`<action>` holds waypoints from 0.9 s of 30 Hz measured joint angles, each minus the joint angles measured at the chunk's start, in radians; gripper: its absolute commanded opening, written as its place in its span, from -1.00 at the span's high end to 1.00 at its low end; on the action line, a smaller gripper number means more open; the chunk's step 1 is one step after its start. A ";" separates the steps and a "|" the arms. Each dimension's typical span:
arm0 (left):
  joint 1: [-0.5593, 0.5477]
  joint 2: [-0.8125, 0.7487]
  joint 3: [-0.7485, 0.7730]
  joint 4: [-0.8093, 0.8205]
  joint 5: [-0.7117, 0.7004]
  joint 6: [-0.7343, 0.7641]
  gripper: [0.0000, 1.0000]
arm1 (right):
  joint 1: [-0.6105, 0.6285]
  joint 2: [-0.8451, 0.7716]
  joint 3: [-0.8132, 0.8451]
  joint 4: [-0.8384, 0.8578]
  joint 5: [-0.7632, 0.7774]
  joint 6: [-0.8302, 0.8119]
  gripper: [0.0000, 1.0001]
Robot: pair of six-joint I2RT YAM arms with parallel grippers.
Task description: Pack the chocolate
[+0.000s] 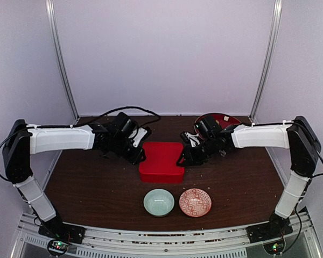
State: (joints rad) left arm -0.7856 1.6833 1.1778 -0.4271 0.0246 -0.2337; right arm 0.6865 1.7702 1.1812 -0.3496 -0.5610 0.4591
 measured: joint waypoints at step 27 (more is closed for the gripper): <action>0.163 0.300 0.265 0.081 0.057 0.019 0.05 | -0.130 0.273 0.323 0.033 0.045 0.010 0.10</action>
State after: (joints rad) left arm -0.6224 1.9835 1.4425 -0.3462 0.0814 -0.2150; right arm 0.5560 2.0430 1.5043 -0.3168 -0.5156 0.4694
